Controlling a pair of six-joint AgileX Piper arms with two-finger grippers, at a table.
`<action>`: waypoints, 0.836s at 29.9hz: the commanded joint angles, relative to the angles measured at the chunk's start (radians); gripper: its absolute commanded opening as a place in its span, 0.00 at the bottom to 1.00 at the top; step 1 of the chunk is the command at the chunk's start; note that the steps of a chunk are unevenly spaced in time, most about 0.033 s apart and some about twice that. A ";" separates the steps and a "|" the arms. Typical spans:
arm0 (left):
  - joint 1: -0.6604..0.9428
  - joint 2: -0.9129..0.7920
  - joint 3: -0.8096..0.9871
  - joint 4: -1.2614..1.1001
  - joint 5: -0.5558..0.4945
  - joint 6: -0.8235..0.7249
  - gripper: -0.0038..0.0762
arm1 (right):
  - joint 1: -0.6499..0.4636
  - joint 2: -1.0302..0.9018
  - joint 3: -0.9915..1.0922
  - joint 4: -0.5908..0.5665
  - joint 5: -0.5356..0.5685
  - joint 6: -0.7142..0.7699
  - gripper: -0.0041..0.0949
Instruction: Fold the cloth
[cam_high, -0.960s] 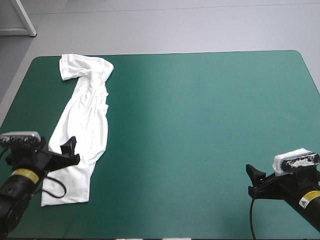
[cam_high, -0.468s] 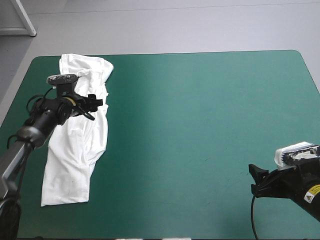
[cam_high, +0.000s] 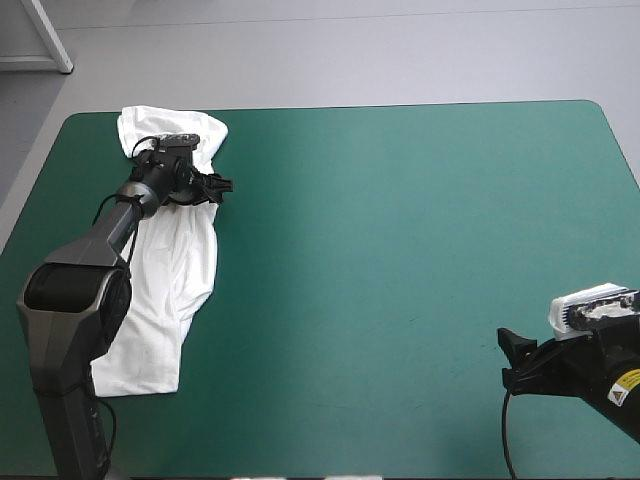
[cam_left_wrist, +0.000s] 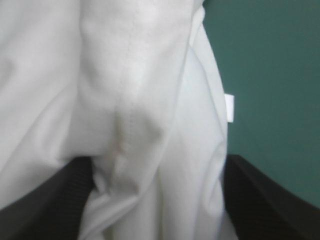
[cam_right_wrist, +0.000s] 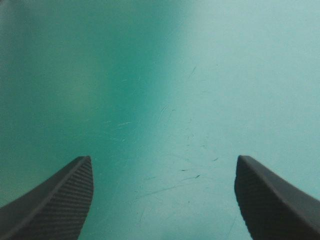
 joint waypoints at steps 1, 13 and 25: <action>-0.003 0.019 -0.064 -0.120 0.018 0.092 0.47 | -0.006 0.010 -0.034 0.005 -0.063 0.006 0.79; -0.211 -0.021 -0.060 -0.699 0.003 0.869 0.04 | -0.006 0.010 -0.057 0.001 -0.127 0.044 0.79; -0.662 -0.087 -0.064 -0.689 0.003 0.943 0.04 | -0.006 0.010 -0.174 -0.061 -0.073 0.105 0.79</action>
